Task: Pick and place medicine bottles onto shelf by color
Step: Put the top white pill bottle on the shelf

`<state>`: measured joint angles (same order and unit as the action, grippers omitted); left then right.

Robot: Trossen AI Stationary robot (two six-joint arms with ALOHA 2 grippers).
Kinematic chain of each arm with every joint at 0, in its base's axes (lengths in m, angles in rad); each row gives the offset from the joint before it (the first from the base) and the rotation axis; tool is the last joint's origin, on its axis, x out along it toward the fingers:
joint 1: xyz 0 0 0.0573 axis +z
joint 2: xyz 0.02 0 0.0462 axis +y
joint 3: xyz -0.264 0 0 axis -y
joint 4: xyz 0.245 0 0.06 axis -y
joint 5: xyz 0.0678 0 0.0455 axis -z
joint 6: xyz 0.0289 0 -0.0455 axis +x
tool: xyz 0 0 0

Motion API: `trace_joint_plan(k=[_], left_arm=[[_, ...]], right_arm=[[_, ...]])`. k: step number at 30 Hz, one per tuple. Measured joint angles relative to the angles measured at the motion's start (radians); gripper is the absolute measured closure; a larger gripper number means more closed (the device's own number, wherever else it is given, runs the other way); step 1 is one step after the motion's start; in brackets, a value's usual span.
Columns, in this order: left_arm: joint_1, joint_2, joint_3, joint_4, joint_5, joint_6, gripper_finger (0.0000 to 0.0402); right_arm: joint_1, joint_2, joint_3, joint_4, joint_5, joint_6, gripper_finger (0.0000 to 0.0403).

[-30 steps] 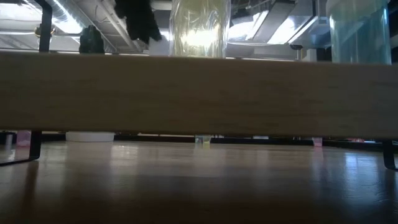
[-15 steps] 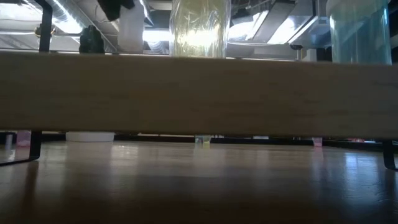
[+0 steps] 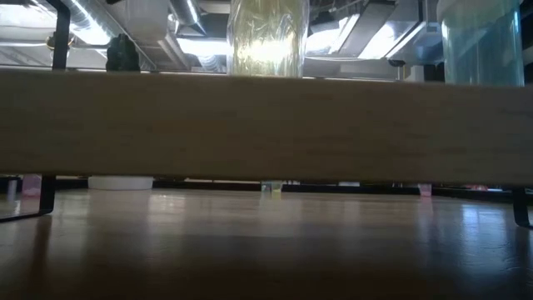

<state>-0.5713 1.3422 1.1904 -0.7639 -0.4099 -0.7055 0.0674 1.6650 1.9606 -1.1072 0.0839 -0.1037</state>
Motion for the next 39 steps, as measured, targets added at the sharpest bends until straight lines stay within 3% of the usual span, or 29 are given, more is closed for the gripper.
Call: trace_joint_plan(k=[3, 9, 12, 28, 39], left_arm=[[0.000, 0.000, 0.000, 0.000, 0.000, 0.001, 0.0273], [-0.005, 0.000, 0.000, -0.006, 0.000, 0.047, 0.0273], [-0.007, 0.000, 0.000, -0.006, 0.007, 0.069, 0.0273], [-0.015, 0.120, 0.000, 0.020, 0.069, 0.087, 0.0273], [-0.004, 0.178, 0.000, 0.104, 0.053, 0.039, 0.0273]], right_arm=[[0.000, 0.000, 0.000, 0.000, -0.055, 0.025, 0.0207], [0.001, 0.000, 0.000, -0.011, -0.365, -0.061, 0.0207], [0.001, 0.000, 0.000, -0.010, -0.445, -0.086, 0.0207], [0.000, 0.000, -0.001, -0.004, -0.452, -0.085, 0.0207], [0.000, 0.000, -0.001, -0.003, -0.451, -0.084, 0.0207]])
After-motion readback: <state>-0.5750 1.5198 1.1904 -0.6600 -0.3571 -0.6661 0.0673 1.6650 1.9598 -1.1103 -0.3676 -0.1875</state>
